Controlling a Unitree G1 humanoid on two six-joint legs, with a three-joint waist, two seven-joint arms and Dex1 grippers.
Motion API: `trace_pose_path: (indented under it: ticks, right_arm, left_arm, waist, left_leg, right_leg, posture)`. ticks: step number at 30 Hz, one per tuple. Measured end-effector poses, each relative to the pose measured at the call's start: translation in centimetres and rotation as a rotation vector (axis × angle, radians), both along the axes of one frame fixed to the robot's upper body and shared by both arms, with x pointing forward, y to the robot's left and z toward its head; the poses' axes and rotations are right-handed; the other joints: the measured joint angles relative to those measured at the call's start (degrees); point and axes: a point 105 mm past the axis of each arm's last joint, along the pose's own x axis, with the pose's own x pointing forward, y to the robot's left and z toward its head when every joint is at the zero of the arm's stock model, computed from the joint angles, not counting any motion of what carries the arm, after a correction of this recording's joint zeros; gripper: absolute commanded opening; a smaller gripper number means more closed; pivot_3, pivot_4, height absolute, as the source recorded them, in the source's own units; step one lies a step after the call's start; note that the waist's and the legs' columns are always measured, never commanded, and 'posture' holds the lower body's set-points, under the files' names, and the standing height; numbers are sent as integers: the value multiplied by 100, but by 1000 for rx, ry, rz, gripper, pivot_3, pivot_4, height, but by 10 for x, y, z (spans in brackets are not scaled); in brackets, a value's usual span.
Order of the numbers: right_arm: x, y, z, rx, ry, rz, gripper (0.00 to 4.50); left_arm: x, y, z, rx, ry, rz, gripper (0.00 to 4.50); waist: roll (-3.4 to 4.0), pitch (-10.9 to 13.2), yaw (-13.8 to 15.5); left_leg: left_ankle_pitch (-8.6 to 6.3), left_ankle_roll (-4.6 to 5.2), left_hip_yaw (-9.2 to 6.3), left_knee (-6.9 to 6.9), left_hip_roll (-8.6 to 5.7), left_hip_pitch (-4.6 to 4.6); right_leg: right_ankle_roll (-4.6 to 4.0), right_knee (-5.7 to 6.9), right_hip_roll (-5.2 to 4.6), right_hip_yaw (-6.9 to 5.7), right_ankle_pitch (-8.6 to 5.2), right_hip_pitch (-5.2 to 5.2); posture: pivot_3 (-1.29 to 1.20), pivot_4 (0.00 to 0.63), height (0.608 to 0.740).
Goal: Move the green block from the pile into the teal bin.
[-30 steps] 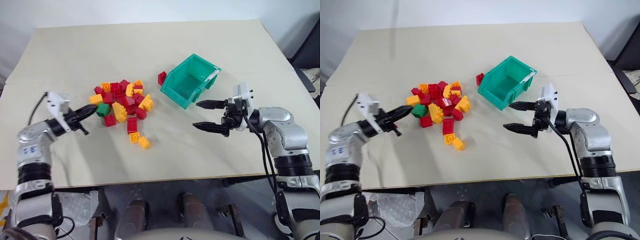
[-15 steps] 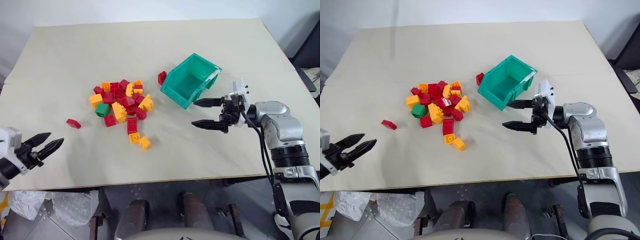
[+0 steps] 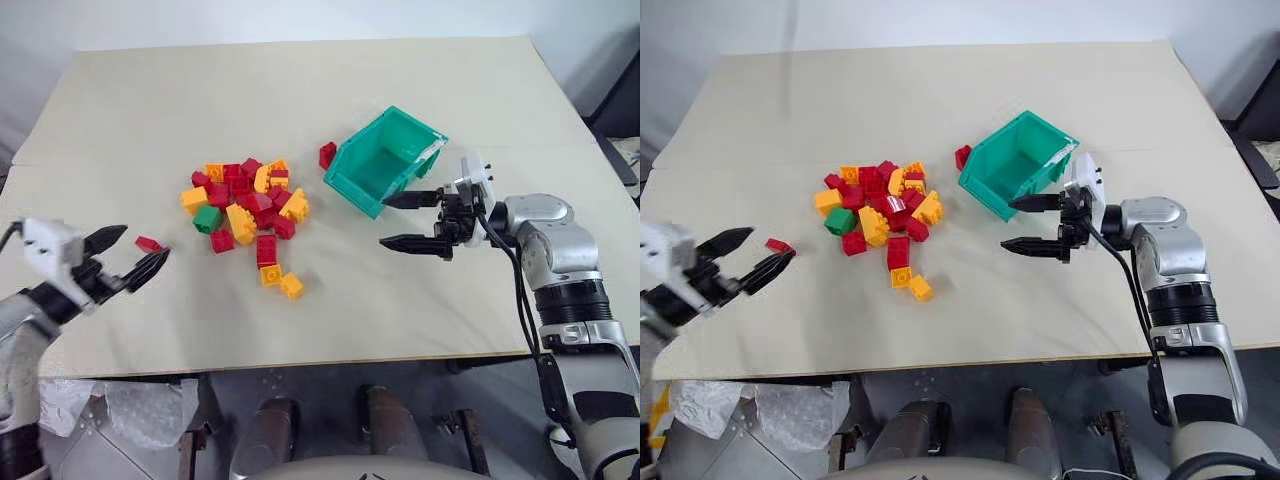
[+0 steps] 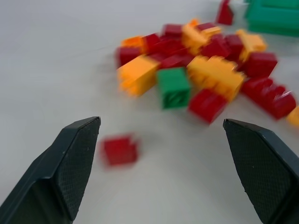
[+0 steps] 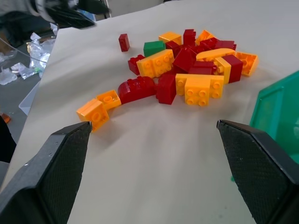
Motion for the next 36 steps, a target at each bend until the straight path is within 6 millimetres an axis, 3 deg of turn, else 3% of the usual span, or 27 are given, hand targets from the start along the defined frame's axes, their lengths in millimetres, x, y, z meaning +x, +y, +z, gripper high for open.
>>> trace_pose_path:
  ticks: [4,10,21,27,31,36]
  right_arm:
    - [0,1,0,1,-1,3,4500]
    - [-2,1,-2,-3,1,4,4500]
    - [-4,0,-2,-10,-6,-1,4500]
    - [-3,0,-2,-9,-9,-14,4500]
    - [-2,0,-2,-9,-10,-17,4500]
    - [-2,-3,-1,-9,-14,-33,4500]
  left_arm:
    - [29,-27,-5,21,64,5,4458]
    - [65,-48,-18,89,213,-5,4458]
    - [94,-57,-17,101,368,14,4458]
    - [103,-54,-15,100,435,35,2704]
    - [101,-40,-14,111,452,77,1519]
    - [97,-32,-14,83,440,79,1520]
  waist:
    - [-1,0,-1]
    - [-1,0,-2]
    - [-1,0,-5]
    - [-1,0,-51]
    - [-1,0,-105]
    - [-1,0,-119]
  left_leg:
    - [0,0,1,-1,-2,0]
    - [3,-4,13,4,-14,1]
    - [3,-5,17,19,-18,2]
    - [2,-5,21,32,-19,4]
    - [2,-6,21,32,-17,3]
    - [2,-6,20,32,-7,1]
  right_leg:
    - [0,9,2,0,0,-4]
    - [0,17,12,1,0,-7]
    - [0,26,13,3,0,-8]
    - [0,40,16,11,0,-9]
    - [0,40,15,11,0,-10]
    - [0,39,11,11,0,-12]
  posture:
    - [0,150,740]
    - [0,150,740]
    - [0,150,740]
    - [0,150,740]
    - [0,150,740]
    - [0,150,740]
